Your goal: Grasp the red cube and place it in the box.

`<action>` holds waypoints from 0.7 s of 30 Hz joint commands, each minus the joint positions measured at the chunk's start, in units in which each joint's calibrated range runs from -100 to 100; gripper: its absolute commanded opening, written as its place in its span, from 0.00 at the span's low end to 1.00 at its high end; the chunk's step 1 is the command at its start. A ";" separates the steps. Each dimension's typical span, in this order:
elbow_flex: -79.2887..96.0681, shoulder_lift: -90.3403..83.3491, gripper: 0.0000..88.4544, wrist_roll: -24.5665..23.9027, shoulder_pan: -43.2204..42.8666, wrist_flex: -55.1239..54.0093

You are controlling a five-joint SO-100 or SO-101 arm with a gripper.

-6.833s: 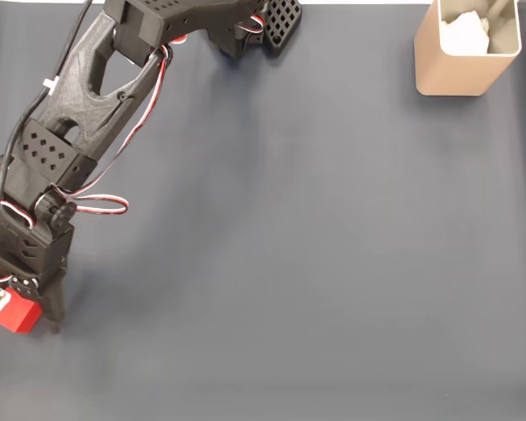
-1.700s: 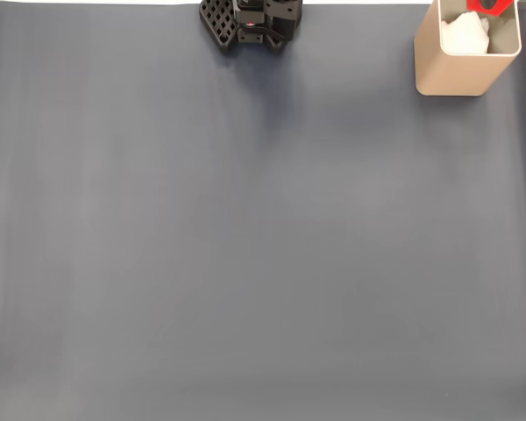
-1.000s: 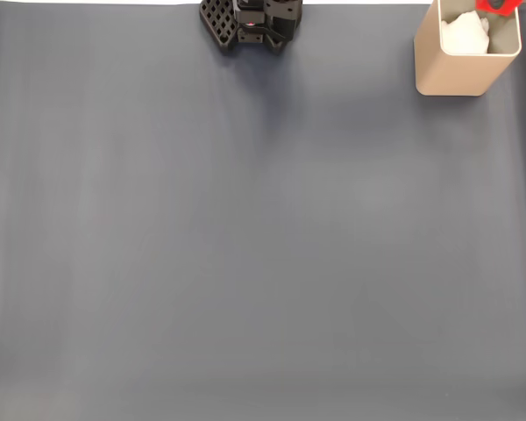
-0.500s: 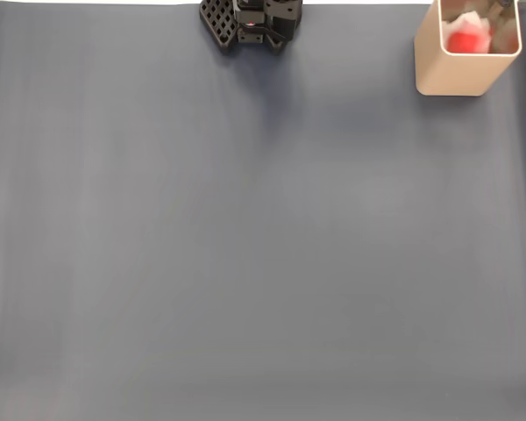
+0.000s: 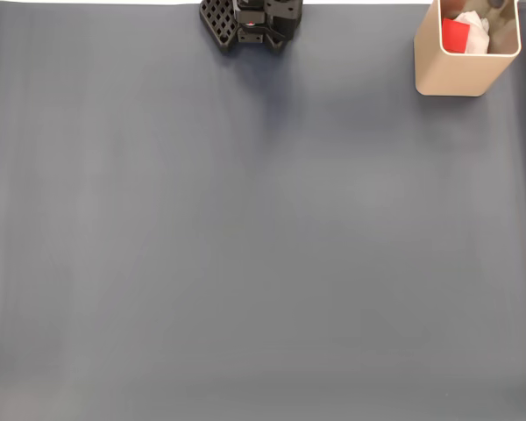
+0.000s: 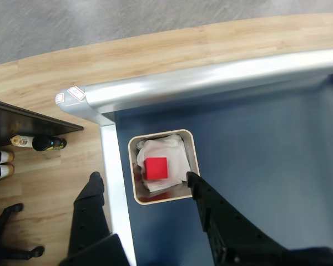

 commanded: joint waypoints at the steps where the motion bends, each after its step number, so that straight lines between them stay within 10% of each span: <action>1: -0.80 -2.24 0.40 -0.20 -0.39 -0.89; 21: -0.34 -2.76 0.40 -0.59 -0.39 -1.71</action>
